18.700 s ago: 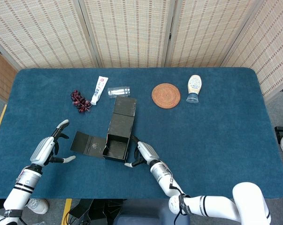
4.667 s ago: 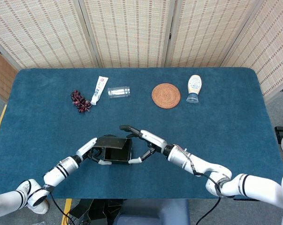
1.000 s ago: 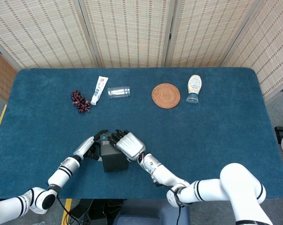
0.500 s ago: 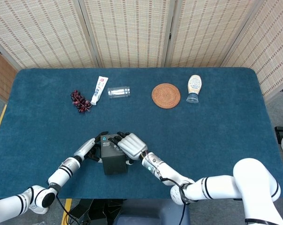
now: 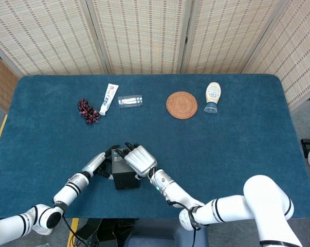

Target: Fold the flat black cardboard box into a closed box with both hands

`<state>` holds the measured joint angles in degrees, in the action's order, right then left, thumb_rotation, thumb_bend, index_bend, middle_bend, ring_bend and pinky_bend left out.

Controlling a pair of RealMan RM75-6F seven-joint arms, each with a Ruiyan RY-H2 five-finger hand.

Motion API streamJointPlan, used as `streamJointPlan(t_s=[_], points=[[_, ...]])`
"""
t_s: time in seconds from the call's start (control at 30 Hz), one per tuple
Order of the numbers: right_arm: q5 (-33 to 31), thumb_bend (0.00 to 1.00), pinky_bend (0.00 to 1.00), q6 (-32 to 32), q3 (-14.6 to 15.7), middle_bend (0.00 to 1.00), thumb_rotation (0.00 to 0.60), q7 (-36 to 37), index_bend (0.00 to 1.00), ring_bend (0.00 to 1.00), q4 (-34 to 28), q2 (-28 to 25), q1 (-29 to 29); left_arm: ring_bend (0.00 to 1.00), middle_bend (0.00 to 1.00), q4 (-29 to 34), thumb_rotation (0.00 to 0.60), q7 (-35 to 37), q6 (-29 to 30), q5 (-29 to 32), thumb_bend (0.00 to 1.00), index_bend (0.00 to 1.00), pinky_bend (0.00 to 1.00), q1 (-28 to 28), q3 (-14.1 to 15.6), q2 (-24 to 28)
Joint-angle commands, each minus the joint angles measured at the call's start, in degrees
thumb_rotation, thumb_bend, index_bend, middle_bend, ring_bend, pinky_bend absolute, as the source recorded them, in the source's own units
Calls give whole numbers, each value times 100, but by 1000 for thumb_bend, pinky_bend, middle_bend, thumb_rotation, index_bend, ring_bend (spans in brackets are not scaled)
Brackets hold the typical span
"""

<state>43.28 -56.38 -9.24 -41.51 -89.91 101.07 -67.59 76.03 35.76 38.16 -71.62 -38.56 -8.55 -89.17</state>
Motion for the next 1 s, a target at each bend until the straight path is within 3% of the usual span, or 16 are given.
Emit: streamJointPlan(t_s=[0.03,0.4,0.63,1.0], points=[[75,0,230,-194,43,286,600,-226,90,122,118,184,-15,592,164,12,600,23,24,-26,163,38,836,17,-6,9],[409,0,228,-507,158,262,600,-734,127,122,440,588,31,549,134,80,600,14,90,-123,163,24,819,84,29,145],[456,0,228,-491,60,260,600,-839,170,122,594,672,87,509,93,344,600,-83,2,-164,163,9,789,72,80,431],[397,0,228,-311,-112,260,600,-998,189,122,694,745,79,420,29,662,600,-853,-50,71,163,0,768,34,180,844]])
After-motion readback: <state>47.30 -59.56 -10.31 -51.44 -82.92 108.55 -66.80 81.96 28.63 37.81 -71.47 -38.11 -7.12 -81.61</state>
